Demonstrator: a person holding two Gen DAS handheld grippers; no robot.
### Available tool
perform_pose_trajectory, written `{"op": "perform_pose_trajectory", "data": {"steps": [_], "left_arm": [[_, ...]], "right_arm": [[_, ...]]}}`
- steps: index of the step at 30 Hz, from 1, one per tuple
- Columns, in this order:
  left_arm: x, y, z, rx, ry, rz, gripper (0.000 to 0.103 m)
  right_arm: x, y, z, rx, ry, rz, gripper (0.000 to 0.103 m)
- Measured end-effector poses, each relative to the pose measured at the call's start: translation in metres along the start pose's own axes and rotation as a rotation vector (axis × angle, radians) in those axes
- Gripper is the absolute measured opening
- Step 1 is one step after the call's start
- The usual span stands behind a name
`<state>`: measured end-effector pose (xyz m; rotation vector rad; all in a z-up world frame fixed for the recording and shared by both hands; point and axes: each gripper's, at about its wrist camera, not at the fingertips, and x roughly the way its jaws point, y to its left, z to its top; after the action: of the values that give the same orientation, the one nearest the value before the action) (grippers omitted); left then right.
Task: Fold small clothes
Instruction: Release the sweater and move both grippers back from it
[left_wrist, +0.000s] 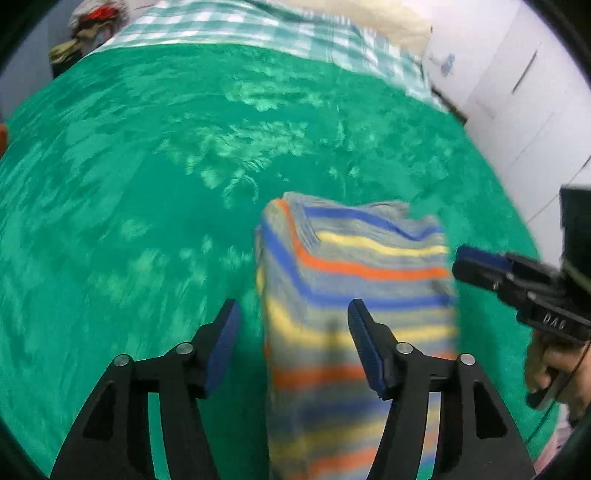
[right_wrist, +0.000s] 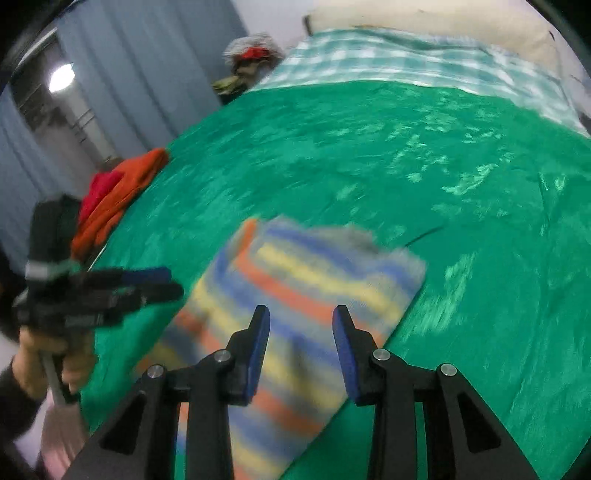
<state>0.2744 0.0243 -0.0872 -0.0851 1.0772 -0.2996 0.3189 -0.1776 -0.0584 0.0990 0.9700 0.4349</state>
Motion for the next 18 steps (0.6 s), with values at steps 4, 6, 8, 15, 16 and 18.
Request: {"op": "perform_pose_trajectory", "data": {"steps": [4,6,8,15,16,18], "left_arm": [[0.043,0.011,0.002,-0.019,0.080,0.071,0.065],[0.022,0.015,-0.004,-0.033,0.050,0.057,0.065],[-0.008,0.017,-0.019,-0.026,0.006,0.044,0.068],[-0.023,0.022,-0.107,0.019,0.102,0.148,0.079],[-0.028,0.024,-0.118,0.008,0.106,0.175,0.082],[-0.045,0.024,-0.129,-0.019,0.091,0.225,0.095]], "right_arm": [[0.067,-0.030,-0.008,0.078,0.178,-0.077,0.035],[0.059,-0.024,-0.011,0.050,0.131,-0.098,0.035],[0.030,-0.011,-0.015,0.055,0.059,-0.107,0.035],[-0.019,0.051,-0.086,-0.020,0.065,-0.002,0.040],[-0.008,0.057,-0.107,-0.020,0.138,0.000,0.041],[-0.006,0.066,-0.140,-0.020,0.195,-0.070,0.041]]}}
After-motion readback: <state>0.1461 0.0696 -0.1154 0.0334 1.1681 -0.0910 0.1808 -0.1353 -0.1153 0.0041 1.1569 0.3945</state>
